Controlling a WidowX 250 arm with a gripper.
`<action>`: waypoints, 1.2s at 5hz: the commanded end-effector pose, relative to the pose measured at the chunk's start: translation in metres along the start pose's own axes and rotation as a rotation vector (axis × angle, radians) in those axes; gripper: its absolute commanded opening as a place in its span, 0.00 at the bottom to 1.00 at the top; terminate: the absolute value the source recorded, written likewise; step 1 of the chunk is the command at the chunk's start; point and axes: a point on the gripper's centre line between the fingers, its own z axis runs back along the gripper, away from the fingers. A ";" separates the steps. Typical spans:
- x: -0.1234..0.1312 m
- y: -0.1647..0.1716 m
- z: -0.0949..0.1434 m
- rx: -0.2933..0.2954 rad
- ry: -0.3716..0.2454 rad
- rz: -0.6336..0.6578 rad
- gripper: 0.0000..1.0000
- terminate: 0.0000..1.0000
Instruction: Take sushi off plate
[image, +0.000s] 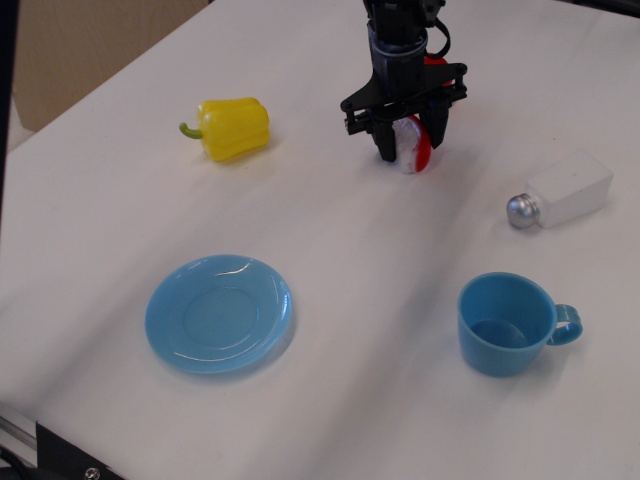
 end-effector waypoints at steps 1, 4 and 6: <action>-0.006 -0.008 0.042 -0.008 -0.060 0.013 1.00 0.00; -0.019 0.022 0.104 -0.030 -0.147 0.075 1.00 0.00; -0.019 0.022 0.104 -0.030 -0.147 0.075 1.00 1.00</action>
